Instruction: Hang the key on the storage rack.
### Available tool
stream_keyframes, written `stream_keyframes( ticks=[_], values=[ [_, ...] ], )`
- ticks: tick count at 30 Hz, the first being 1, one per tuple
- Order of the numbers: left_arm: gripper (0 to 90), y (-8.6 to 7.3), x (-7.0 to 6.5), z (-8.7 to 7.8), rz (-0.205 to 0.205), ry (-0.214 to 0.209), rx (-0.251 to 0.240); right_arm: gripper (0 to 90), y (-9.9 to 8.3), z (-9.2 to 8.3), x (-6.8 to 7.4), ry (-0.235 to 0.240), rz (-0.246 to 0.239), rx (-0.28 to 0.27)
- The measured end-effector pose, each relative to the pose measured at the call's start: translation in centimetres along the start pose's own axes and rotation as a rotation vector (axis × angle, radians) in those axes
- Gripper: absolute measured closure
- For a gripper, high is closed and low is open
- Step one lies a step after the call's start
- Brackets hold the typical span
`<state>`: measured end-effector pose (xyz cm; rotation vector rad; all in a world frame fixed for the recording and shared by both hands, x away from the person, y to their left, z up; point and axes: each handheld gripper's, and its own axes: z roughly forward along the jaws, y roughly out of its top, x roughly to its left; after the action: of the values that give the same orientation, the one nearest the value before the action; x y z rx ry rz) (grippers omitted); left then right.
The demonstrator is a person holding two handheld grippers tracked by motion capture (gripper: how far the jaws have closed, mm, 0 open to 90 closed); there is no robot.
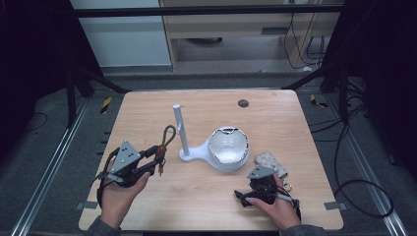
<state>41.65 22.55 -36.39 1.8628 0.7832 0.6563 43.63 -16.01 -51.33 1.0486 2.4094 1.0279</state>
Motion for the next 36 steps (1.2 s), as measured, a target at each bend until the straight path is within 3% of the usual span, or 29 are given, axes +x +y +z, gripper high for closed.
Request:
stream_keyframes(
  ticks=[15,36],
  values=[
    [65.9,0.5,-0.5,1.8,0.012,-0.006,0.018,0.6,0.0,-0.1,0.0,0.001,-0.001,0.003],
    [65.9,-0.1,-0.1,3.8,-0.016,0.002,0.044,0.6,0.0,-0.1,0.0,0.001,-0.001,0.001]
  ],
)
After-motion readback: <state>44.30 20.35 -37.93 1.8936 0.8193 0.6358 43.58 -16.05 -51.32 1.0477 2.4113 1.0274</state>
